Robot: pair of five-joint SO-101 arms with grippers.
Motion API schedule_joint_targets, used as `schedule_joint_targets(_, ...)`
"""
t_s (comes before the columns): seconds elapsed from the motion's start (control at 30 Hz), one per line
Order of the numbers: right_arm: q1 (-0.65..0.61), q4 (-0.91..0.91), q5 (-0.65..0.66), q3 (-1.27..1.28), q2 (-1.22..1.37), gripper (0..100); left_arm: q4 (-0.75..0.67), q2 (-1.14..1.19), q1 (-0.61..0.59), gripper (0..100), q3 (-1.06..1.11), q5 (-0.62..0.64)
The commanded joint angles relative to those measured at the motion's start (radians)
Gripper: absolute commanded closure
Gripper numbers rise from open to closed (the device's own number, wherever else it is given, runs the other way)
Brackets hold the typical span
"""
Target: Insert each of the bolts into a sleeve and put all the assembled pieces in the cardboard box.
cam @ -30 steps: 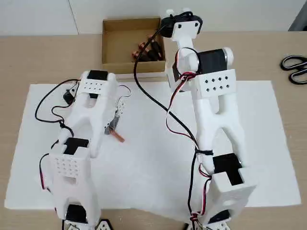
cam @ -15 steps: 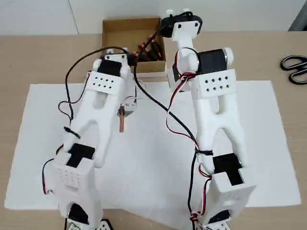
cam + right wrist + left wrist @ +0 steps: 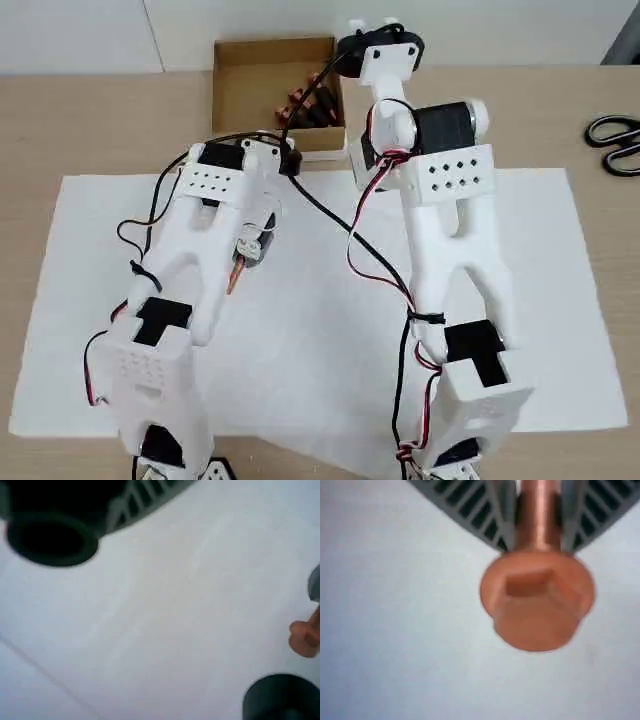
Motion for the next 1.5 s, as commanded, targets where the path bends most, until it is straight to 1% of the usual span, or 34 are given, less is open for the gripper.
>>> schedule_joint_targets(0.0, 0.008, -0.015, 0.003, -0.011, -0.07, 99.5, -0.04, -0.014, -0.008, 89, 0.002, 0.002)
schedule_joint_targets(0.07, 0.008, -0.015, 0.003, -0.011, -0.07, 99.5, -0.06, -0.014, -0.015, 87, 0.001, 0.002)
schedule_joint_targets(0.4, 0.008, -0.015, 0.003, -0.011, -0.07, 99.5, -0.126, -0.005, -0.044, 87, 0.005, 0.0)
schedule_joint_targets(0.63, 0.008, -0.015, 0.003, -0.011, -0.07, 99.5, -0.129, -0.002, -0.044, 87, 0.008, 0.0)
schedule_joint_targets(0.9, 0.01, -0.015, 0.003, -0.011, -0.07, 99.5, -0.172, 0.115, -0.044, 87, 0.002, 0.008)
schedule_joint_targets(1.07, 0.01, -0.015, 0.003, -0.011, -0.07, 99.5, -0.195, 0.117, -0.041, 87, 0.002, 0.028)
schedule_joint_targets(1.13, 0.01, -0.015, 0.003, -0.011, -0.07, 99.5, -0.198, 0.117, -0.04, 89, 0.002, 0.028)
schedule_joint_targets(1.3, 0.008, -0.015, 0.003, -0.011, -0.07, 99.5, -0.195, 0.117, -0.04, 99, 0.002, 0.029)
schedule_joint_targets(1.47, 0.008, -0.015, 0.003, -0.011, -0.07, 99.5, -0.192, 0.117, -0.038, 99, -0.001, 0.049)
